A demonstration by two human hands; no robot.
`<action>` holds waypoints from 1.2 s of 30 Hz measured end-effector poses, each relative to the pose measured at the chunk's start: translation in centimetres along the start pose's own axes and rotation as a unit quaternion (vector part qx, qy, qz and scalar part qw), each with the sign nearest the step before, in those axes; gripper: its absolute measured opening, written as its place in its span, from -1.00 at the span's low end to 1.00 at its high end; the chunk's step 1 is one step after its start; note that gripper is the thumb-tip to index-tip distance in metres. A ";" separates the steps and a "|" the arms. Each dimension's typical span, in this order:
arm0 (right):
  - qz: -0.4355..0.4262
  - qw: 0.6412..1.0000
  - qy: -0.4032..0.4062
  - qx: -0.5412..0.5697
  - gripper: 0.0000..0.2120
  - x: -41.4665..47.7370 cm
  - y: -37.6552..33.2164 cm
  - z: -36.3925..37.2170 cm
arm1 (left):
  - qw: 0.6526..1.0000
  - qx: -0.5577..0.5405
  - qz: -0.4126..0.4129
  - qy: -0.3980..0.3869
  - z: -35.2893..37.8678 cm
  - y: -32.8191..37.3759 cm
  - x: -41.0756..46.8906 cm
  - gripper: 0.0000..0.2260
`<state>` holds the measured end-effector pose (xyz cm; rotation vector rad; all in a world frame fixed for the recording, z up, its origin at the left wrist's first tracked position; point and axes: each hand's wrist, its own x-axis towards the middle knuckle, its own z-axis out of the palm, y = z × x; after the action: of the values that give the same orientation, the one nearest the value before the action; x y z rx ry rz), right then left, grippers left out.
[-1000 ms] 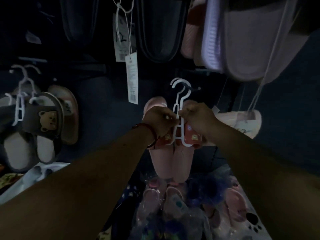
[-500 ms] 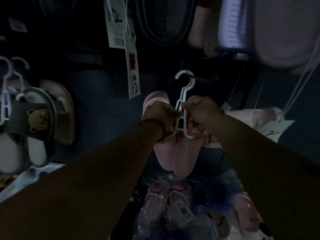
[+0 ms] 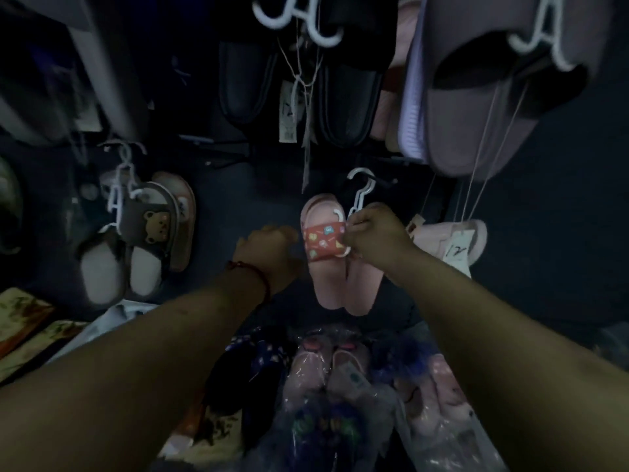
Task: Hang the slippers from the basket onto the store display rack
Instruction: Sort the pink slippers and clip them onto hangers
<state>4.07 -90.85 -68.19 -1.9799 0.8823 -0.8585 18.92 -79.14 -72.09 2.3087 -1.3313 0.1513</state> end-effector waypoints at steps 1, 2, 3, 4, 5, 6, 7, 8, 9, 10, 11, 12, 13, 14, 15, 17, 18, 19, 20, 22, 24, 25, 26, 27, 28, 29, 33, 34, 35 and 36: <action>-0.009 1.000 -0.011 -0.010 -0.73 -0.9 -0.7 0.8 | 1.000 0.023 -0.001 -0.014 -0.9 -0.8 -1.1 -0.48; -0.023 0.999 -0.026 -0.024 -0.72 -2.0 -1.4 1.7 | 0.999 0.043 -0.003 -0.022 -1.9 -1.8 -2.2 -0.44; -0.037 0.998 -0.043 -0.040 -0.71 -2.9 -2.2 2.8 | 0.998 0.054 -0.002 -0.026 -2.9 -3.0 -3.4 -0.42; -0.051 0.995 -0.059 -0.056 -0.71 -3.8 -3.0 4.0 | 0.997 0.063 -0.007 -0.032 -3.9 -4.2 -4.6 -0.42; -0.066 0.992 -0.077 -0.069 -0.71 -4.8 -4.0 5.3 | 0.997 0.071 -0.011 -0.037 -5.0 -5.4 -5.9 -0.43; -0.079 0.989 -0.094 -0.077 -0.70 -5.6 -4.9 6.7 | 0.996 0.079 -0.021 -0.040 -6.1 -6.9 -7.3 -0.43; -0.093 0.986 -0.110 -0.079 -0.69 -6.6 -6.0 8.1 | 0.995 0.085 -0.032 -0.039 -7.2 -8.3 -8.8 -0.43; -0.105 0.984 -0.125 -0.076 -0.68 -7.6 -7.1 9.8 | 0.994 0.094 -0.048 -0.034 -8.3 -9.8 -10.3 -0.42; -0.111 0.981 -0.143 -0.070 -0.67 -8.8 -8.2 11.5 | 0.992 0.107 -0.064 -0.023 -9.4 -11.5 -12.1 -0.42; -0.113 0.978 -0.166 -0.057 -0.67 -10.0 -9.2 13.5 | 0.989 0.125 -0.078 -0.006 -10.6 -13.1 -13.9 -0.43; -0.116 0.973 -0.195 -0.049 -0.67 -11.5 -10.3 15.5 | 0.985 0.142 -0.094 0.009 -11.8 -14.7 -16.0 -0.43; -0.124 0.966 -0.224 -0.044 -0.66 -13.1 -11.2 17.7 | 0.981 0.155 -0.113 0.016 -13.2 -16.2 -18.3 -0.42; -0.141 0.957 -0.248 -0.047 -0.64 -14.7 -12.1 20.0 | 0.977 0.165 -0.132 0.020 -14.7 -17.6 -20.8 -0.42; -0.163 0.948 -0.271 -0.050 -0.64 -16.3 -13.1 22.3 | 0.972 0.177 -0.153 0.023 -16.3 -19.1 -23.4 -0.42; -0.183 0.935 -0.297 -0.060 -0.63 -18.0 -14.4 24.5 | 0.965 0.191 -0.177 0.026 -18.0 -20.5 -26.2 -0.44; -0.220 0.906 -0.354 -0.079 -0.58 -21.6 -17.4 28.7 | 0.947 0.219 -0.233 0.018 -21.0 -23.3 -31.7 -0.46; -0.239 0.891 -0.379 -0.079 -0.55 -23.5 -19.0 30.7 | 0.935 0.236 -0.266 0.011 -22.5 -24.6 -34.4 -0.46; -0.263 0.875 -0.399 -0.076 -0.53 -25.4 -20.6 32.7 | 0.921 0.251 -0.299 0.005 -23.7 -25.8 -37.1 -0.45; -0.290 0.860 -0.415 -0.070 -0.51 -27.4 -22.1 34.6 | 0.908 0.261 -0.327 0.003 -24.7 -26.7 -39.8 -0.44; -0.337 0.829 -0.442 -0.070 -0.51 -31.7 -24.5 37.9 | 0.889 0.272 -0.369 0.002 -26.2 -28.1 -44.6 -0.44; -0.374 0.796 -0.469 -0.076 -0.52 -35.7 -26.1 40.9 | 0.872 0.282 -0.401 -0.005 -27.0 -29.0 -48.8 -0.42; -0.386 0.782 -0.483 -0.077 -0.51 -37.6 -26.6 42.0 | 0.862 0.288 -0.417 -0.008 -27.2 -29.3 -50.9 -0.40; -0.400 0.767 -0.495 -0.077 -0.49 -39.5 -27.0 43.0 | 0.851 0.293 -0.436 -0.012 -27.4 -29.5 -52.9 -0.39; -0.415 0.752 -0.506 -0.079 -0.47 -41.3 -27.3 43.9 | 0.840 0.295 -0.455 -0.016 -27.4 -29.6 -54.8 -0.38; -0.431 0.735 -0.517 -0.081 -0.44 -42.9 -27.5 44.7 | 0.831 0.291 -0.474 -0.020 -27.4 -29.6 -56.8 -0.37; -0.445 0.719 -0.527 -0.083 -0.41 -44.5 -27.7 45.4 | 0.822 0.286 -0.493 -0.024 -27.4 -29.5 -58.7 -0.36; -0.474 0.666 -0.569 -0.088 -0.36 -50.3 -28.6 47.9 | 0.769 0.279 -0.574 -0.042 -27.4 -29.4 -65.9 -0.39; -0.476 0.655 -0.581 -0.089 -0.36 -51.6 -28.7 48.6 | 0.752 0.280 -0.595 -0.046 -27.5 -29.7 -67.4 -0.39; -0.477 0.644 -0.592 -0.088 -0.37 -52.9 -28.6 49.2 | 0.738 0.276 -0.614 -0.049 -27.6 -30.0 -68.7 -0.38; -0.477 0.633 -0.603 -0.087 -0.37 -54.1 -28.5 49.8 | 0.728 0.265 -0.631 -0.048 -27.7 -30.3 -69.9 -0.37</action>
<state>23.29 -15.34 -80.67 -2.4725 -0.9923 0.2707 11.52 1.14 -80.21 3.1704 0.5842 -0.0613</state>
